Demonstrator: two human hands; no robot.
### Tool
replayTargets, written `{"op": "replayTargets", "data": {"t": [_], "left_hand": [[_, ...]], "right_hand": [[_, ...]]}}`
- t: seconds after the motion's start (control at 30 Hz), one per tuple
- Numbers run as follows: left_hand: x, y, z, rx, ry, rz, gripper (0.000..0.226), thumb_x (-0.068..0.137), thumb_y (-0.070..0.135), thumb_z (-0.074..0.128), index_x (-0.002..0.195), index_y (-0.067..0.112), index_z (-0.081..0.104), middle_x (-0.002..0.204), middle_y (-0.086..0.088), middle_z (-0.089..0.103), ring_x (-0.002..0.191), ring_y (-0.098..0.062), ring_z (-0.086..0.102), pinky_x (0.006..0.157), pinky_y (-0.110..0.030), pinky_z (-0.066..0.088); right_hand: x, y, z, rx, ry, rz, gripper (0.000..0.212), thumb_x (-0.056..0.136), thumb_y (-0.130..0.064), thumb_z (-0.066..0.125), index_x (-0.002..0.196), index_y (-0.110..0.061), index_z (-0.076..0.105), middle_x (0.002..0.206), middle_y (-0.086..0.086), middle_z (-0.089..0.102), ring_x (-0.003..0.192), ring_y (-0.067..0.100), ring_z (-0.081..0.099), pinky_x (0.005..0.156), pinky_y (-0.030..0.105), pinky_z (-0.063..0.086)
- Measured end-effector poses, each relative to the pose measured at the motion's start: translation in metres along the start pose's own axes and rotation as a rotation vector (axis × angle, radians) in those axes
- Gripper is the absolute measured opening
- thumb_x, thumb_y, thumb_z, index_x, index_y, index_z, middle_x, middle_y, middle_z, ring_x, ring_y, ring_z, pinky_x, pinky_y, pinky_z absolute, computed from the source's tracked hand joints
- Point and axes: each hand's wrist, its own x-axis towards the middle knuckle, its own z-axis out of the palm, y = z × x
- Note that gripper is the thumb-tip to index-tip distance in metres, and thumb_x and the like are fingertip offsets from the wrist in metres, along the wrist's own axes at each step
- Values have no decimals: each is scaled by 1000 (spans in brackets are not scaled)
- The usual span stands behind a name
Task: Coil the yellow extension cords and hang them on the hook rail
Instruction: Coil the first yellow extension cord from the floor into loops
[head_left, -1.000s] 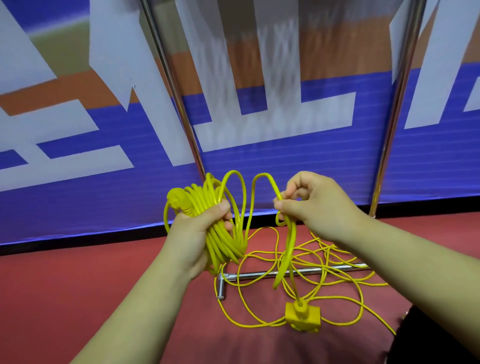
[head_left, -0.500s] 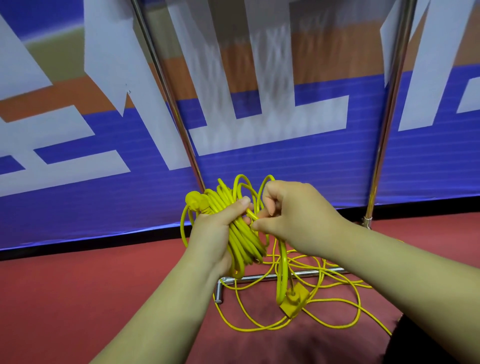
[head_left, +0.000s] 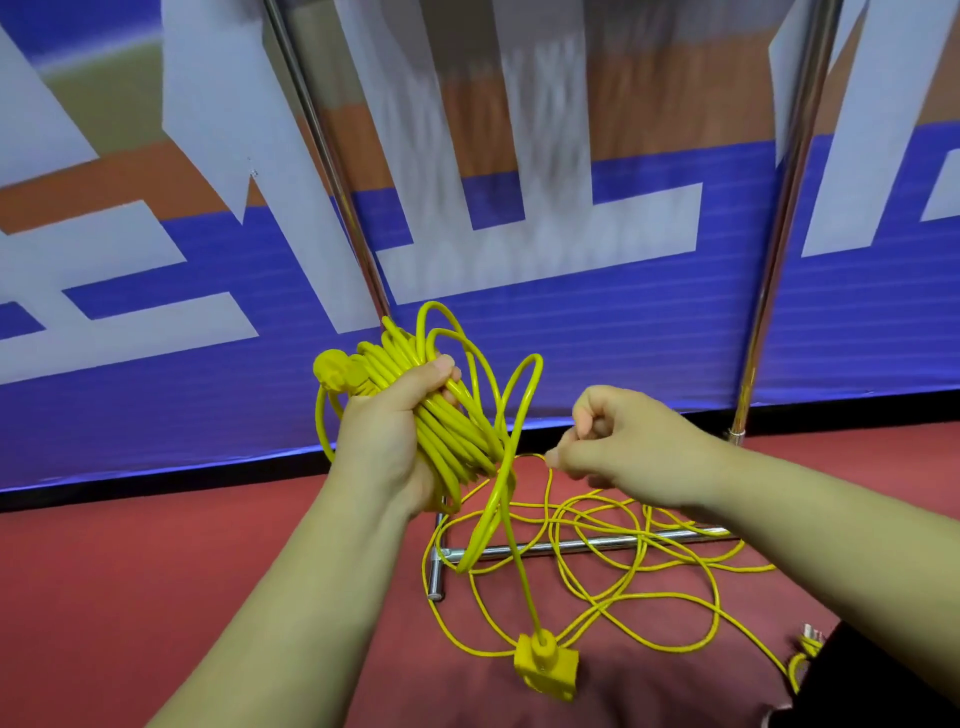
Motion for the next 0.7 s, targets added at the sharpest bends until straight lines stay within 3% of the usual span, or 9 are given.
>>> {"op": "replayTargets", "data": {"t": [0.1,0.2,0.3,0.37,0.43,0.53,0.7], "left_hand": [[2,2,0,-30,5,-18,29,91,1,62,63,7,68,59,-6,57,46,-15,57,55,-32,54],[2,4,-2,-45,-5,-20,22,90,4,63,69,5,66,60,-6,56,47,-14,55,64,-34,50],[1,6,-4,-44,-8,-24,20,92,5,62,72,5,65,61,-5,55,47,-14,55,55,-30,53],[1,7,-7,-34,-4,-13,19,91,5,63,72,5,66,61,-5,55,49,-14,55,57,-30,53],[1,8,-10,-20,-1,16,23,91,4,63,68,7,68,61,-6,58,50,-13,56,60,-30,51],[-2,8,-11,16,-19,38,19,91,4,63,72,6,67,59,-6,57,49,-13,55,57,-29,52],[-3,11,-13,30,-38,38,11,88,6,65,78,4,64,59,-6,54,49,-15,56,56,-30,54]], "right_hand": [[0,4,11,52,-26,46,45,69,-26,83,88,-17,44,90,16,73,73,22,56,75,48,50],[3,8,22,-17,-24,27,45,69,-21,83,88,-19,43,94,4,75,74,19,59,79,50,52],[6,11,33,-85,28,3,38,75,-16,79,86,-21,43,92,-2,72,71,17,57,74,47,53],[7,5,38,-25,70,-12,40,70,-30,79,86,-22,43,83,-1,68,67,16,52,73,48,52],[8,-3,42,85,79,15,51,61,-48,78,92,-22,46,79,-2,63,72,15,52,82,51,53],[10,-8,49,187,69,69,45,78,-39,78,106,-20,48,90,-8,69,80,12,59,92,45,53],[15,-14,56,377,86,113,36,87,-20,75,110,-15,48,94,2,74,80,10,70,71,26,49]]}}
